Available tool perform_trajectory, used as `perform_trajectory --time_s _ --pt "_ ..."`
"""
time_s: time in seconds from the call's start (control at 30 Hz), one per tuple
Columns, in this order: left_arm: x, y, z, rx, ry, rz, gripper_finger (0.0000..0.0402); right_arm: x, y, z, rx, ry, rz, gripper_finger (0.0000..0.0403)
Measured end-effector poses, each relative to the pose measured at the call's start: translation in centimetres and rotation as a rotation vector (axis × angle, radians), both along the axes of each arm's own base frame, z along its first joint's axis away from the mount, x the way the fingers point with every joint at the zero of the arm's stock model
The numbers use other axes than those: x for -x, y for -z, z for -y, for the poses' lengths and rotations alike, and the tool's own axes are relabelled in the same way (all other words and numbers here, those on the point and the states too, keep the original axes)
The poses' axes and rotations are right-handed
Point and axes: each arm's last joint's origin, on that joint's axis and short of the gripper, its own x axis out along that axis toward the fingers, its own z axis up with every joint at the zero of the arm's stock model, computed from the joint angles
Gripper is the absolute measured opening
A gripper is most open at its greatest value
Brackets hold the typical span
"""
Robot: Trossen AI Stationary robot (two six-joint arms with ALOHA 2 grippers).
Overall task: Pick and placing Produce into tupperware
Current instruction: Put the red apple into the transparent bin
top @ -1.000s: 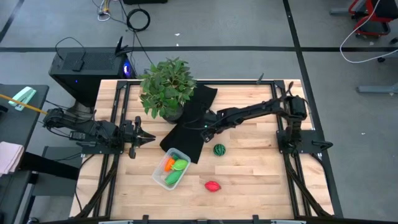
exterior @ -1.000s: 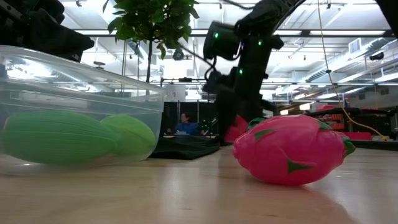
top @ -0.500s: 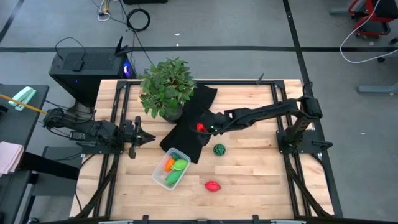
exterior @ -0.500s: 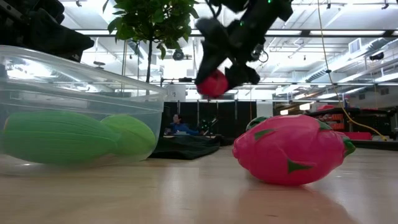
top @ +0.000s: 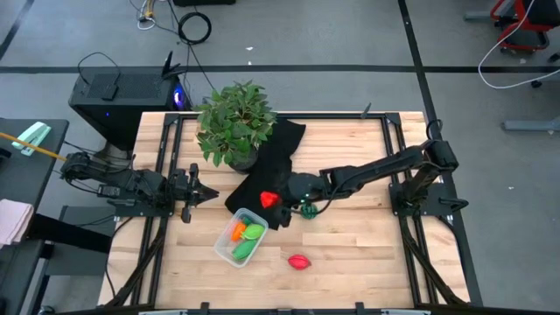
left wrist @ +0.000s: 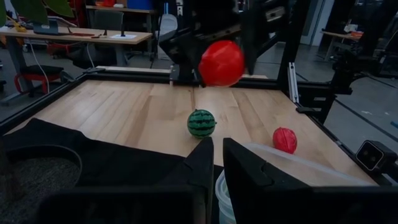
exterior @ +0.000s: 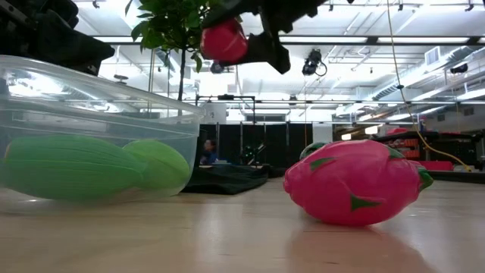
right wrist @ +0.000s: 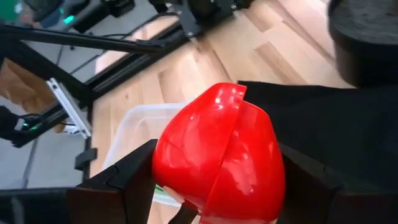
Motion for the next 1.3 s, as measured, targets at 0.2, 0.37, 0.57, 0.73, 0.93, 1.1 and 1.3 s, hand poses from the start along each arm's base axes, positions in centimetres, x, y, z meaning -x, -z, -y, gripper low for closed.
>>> perform_trajectory --time_s 0.2,0.37,0.57,0.73,0.93,1.1,1.3 --pt "0.0 -0.1 0.0 0.002 0.000 0.007 0.0041 -2.3 -0.8 -2.1 0.056 -0.101 0.034 0.0266" --pt "0.0 -0.1 0.0 0.004 0.000 0.010 0.0045 -5.0 -1.4 -4.0 0.145 -0.188 -0.035 0.0266" --pt "0.0 -0.1 0.0 0.005 -0.001 0.012 0.0040 -7.7 0.5 -3.7 0.145 -0.224 -0.100 0.0266" --pt "0.0 -0.1 0.0 0.005 0.000 0.015 0.0042 -9.4 3.2 -3.0 0.096 -0.251 -0.151 0.0266" --pt "0.0 -0.2 0.0 0.005 0.000 0.018 0.0045 -10.6 5.4 -3.5 0.012 -0.296 -0.126 0.0266" --pt "0.0 -0.2 0.0 0.006 0.000 0.020 0.0039 -10.9 5.8 -3.5 0.002 -0.304 -0.114 0.0266" --pt "0.0 -0.2 0.0 0.007 0.000 0.022 0.0045 -11.2 6.9 -3.3 0.003 -0.299 -0.132 0.0266"
